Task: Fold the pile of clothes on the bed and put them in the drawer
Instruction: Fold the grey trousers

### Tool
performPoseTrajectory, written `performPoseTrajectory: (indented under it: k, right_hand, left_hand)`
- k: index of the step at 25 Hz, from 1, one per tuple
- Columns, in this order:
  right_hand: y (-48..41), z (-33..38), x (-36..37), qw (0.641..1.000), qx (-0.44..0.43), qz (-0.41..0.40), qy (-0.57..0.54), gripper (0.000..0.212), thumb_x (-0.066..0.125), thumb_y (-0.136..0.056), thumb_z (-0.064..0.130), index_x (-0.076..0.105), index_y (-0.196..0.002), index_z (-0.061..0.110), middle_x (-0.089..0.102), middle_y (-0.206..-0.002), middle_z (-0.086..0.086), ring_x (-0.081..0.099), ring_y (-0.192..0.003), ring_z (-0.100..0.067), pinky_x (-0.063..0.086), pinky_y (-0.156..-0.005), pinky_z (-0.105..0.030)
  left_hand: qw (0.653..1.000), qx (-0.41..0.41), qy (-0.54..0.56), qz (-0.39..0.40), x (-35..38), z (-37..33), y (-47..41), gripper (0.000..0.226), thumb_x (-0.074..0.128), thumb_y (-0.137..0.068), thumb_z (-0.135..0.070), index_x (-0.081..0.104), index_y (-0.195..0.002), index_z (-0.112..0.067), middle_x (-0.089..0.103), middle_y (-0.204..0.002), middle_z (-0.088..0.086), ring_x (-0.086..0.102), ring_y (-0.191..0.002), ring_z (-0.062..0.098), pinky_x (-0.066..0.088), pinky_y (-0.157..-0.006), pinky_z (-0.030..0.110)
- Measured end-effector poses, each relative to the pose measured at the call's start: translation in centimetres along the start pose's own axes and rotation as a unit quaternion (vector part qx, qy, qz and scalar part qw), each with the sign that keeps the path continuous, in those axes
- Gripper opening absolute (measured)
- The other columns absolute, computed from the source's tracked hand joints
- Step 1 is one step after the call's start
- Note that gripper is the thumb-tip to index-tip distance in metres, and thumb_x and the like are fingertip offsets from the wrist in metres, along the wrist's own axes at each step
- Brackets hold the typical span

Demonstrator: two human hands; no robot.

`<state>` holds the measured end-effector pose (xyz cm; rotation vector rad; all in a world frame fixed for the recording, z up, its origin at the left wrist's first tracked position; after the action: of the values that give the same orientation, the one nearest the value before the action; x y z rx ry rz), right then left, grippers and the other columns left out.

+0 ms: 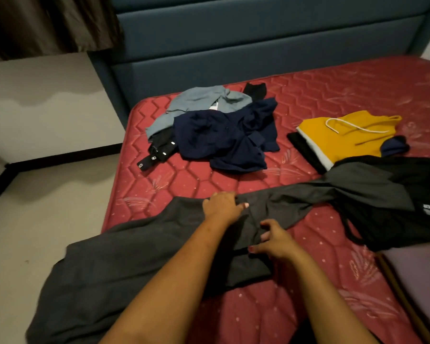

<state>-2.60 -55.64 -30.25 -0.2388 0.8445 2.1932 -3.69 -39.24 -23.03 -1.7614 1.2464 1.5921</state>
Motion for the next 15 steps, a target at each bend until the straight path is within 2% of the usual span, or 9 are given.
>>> performPoseTrajectory:
  k: [2, 3, 5, 7, 11, 13, 15]
  right_hand:
    - [-0.6, 0.0, 1.0, 0.999, -0.009, 0.040, 0.021, 0.072, 0.080, -0.068, -0.006, 0.039, -0.126, 0.006, 0.045, -0.070, 0.002, 0.048, -0.057, -0.004, 0.040, -0.049, -0.014]
    - [-1.0, 0.0, 1.1, 0.998, -0.016, 0.038, 0.038, 0.071, 0.080, -0.069, -0.004, 0.040, -0.127, 0.004, 0.048, -0.072, 0.003, 0.052, -0.063, -0.005, 0.043, -0.054, -0.016]
    - [-1.4, 0.2, 1.2, 0.998, -0.024, 0.029, 0.051, 0.070, 0.082, -0.069, 0.004, 0.043, -0.126, 0.002, 0.057, -0.090, -0.002, 0.057, -0.086, -0.016, 0.053, -0.077, -0.031]
    - [-1.4, 0.4, 1.1, 0.998, -0.020, 0.040, 0.052, 0.064, 0.082, -0.069, 0.007, 0.048, -0.123, 0.003, 0.061, -0.106, -0.008, 0.060, -0.099, -0.022, 0.051, -0.090, -0.037]
    - [-1.1, 0.2, 0.9, 0.993, -0.010, 0.096, 0.071, 0.038, 0.077, -0.077, 0.013, 0.064, -0.111, 0.000, 0.069, -0.110, -0.014, 0.066, -0.099, -0.028, 0.054, -0.085, -0.036]
    - [-1.3, 0.3, 0.6, 0.994, -0.018, 0.097, 0.055, 0.028, 0.074, -0.081, 0.014, 0.069, -0.104, 0.000, 0.071, -0.105, -0.017, 0.068, -0.097, -0.032, 0.056, -0.086, -0.042]
    - [-1.3, 0.6, 0.2, 0.993, -0.028, 0.099, 0.061, 0.020, 0.068, -0.086, 0.015, 0.070, -0.101, 0.001, 0.072, -0.099, -0.017, 0.069, -0.089, -0.031, 0.055, -0.080, -0.038]
  left_hand:
    - [0.997, -0.056, -0.024, 0.035, 1.6, 0.7, -1.6, 0.063, 0.054, -0.080, -0.070, 0.060, -0.124, -0.024, 0.056, -0.133, 0.004, 0.047, -0.127, 0.027, 0.035, -0.102, 0.043]
    - [0.996, -0.073, -0.018, 0.046, 2.2, 0.9, -1.9, 0.065, 0.057, -0.078, -0.070, 0.059, -0.124, -0.024, 0.056, -0.133, 0.003, 0.046, -0.127, 0.027, 0.035, -0.102, 0.044]
    - [0.995, -0.089, 0.009, 0.039, 2.7, 1.3, -2.1, 0.056, 0.061, -0.082, -0.061, 0.057, -0.124, -0.025, 0.057, -0.133, 0.003, 0.048, -0.127, 0.026, 0.034, -0.102, 0.041]
    - [0.995, -0.094, 0.045, 0.011, 2.7, 1.3, -2.3, 0.038, 0.059, -0.088, -0.050, 0.062, -0.118, -0.026, 0.060, -0.129, 0.003, 0.050, -0.124, 0.025, 0.032, -0.099, 0.039]
    - [0.965, -0.124, 0.201, -0.111, 0.4, 1.3, -2.6, 0.029, 0.054, -0.092, -0.047, 0.068, -0.111, -0.030, 0.055, -0.129, -0.005, 0.041, -0.126, 0.024, 0.025, -0.103, 0.046]
    - [0.952, -0.130, 0.247, -0.126, 0.1, 1.2, -3.2, 0.026, 0.052, -0.094, -0.046, 0.067, -0.111, -0.034, 0.059, -0.126, -0.008, 0.044, -0.124, 0.021, 0.020, -0.107, 0.050]
    - [0.945, -0.140, 0.268, -0.126, 0.2, 1.4, -4.0, 0.027, 0.050, -0.094, -0.046, 0.066, -0.112, -0.035, 0.064, -0.122, -0.006, 0.049, -0.122, 0.020, 0.015, -0.109, 0.052]
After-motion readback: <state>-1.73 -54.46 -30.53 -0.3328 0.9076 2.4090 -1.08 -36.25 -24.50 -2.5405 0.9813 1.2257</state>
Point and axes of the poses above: each hand's wrist, its own y-axis away from the middle knuckle, its own x-axis out of the palm, z = x × y, the point moved 10 cm from there along -y, towards the middle knuckle
